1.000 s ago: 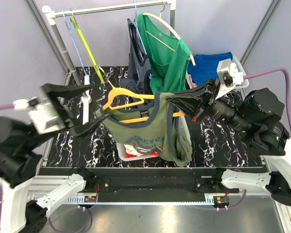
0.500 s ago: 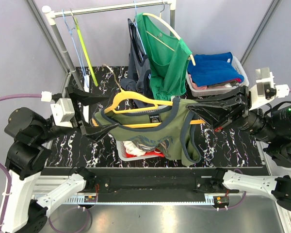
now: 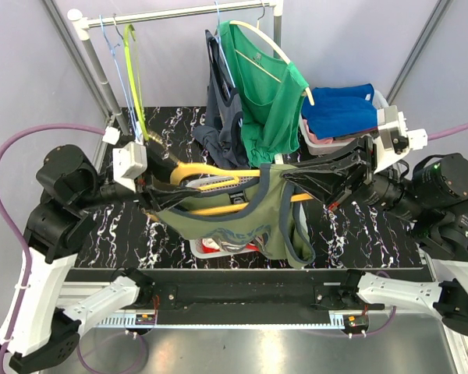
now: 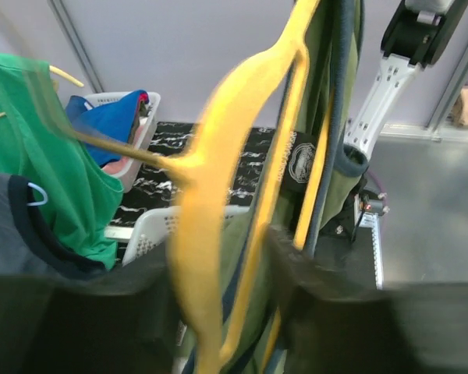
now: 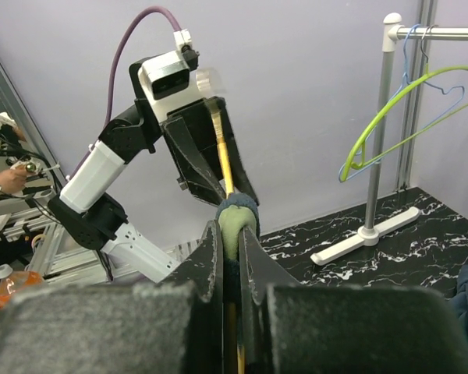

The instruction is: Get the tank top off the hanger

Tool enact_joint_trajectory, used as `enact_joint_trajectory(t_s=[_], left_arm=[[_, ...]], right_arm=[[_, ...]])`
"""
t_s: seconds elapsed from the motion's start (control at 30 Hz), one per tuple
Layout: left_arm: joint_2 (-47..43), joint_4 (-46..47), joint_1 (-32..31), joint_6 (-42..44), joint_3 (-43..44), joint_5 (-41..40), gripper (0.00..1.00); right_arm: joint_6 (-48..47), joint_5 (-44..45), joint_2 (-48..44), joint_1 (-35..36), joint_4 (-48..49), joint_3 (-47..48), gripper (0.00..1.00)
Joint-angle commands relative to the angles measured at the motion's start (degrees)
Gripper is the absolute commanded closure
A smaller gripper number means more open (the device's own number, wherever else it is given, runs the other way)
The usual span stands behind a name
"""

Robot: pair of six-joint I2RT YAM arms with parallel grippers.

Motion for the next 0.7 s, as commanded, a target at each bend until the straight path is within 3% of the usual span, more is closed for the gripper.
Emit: enact_joint_trajectory(t_s=[0.0,0.03,0.13,0.27,0.3,0.37,0.4,0.5,0.67], left_arm=[[-1.1,-0.6,0.2,2.3,2.2,3.0,0.81],[-1.3,-0.7,0.2,2.4,2.2,2.7,0.89],[-1.6,-1.7,0.2,3.5,2.5,0.1,0.89],[-2.1,-1.8,0.3,4.3,2.8,-3.1,0.9],[-2.3,-1.7,0.3,4.6,2.8,-3.7,0.91],[-2.4,-1.5,0.3,5.0,2.6,-6.3,0.91],[-2.6,-1.3,0.3,5.3,2.6,-7.7,0.91],[-3.3,-0.5,0.4,6.6,1.6,-14.2,0.92],[-3.2,1.5,0.3,10.0,-1.4,-28.9,0.94]], right_arm=[[-0.7,1.8,-0.5,-0.3,7.3,0.0,1.0],[-1.1,4.0,-0.8,-0.3,7.6,-1.2,1.0],[-3.0,10.8,-1.0,-0.2,7.7,-3.6,0.94],[-6.5,18.7,-0.7,-0.3,7.8,-6.3,0.6],[-6.9,20.1,-0.4,-0.2,7.9,-7.0,0.44],[-8.4,24.2,-0.2,-0.3,7.9,-7.2,0.31],[-9.0,25.7,0.1,-0.3,7.8,-7.1,0.18],[-12.2,32.4,-0.3,-0.3,7.8,-6.4,0.09],[-15.6,40.4,-3.6,-0.2,7.8,-8.0,0.07]])
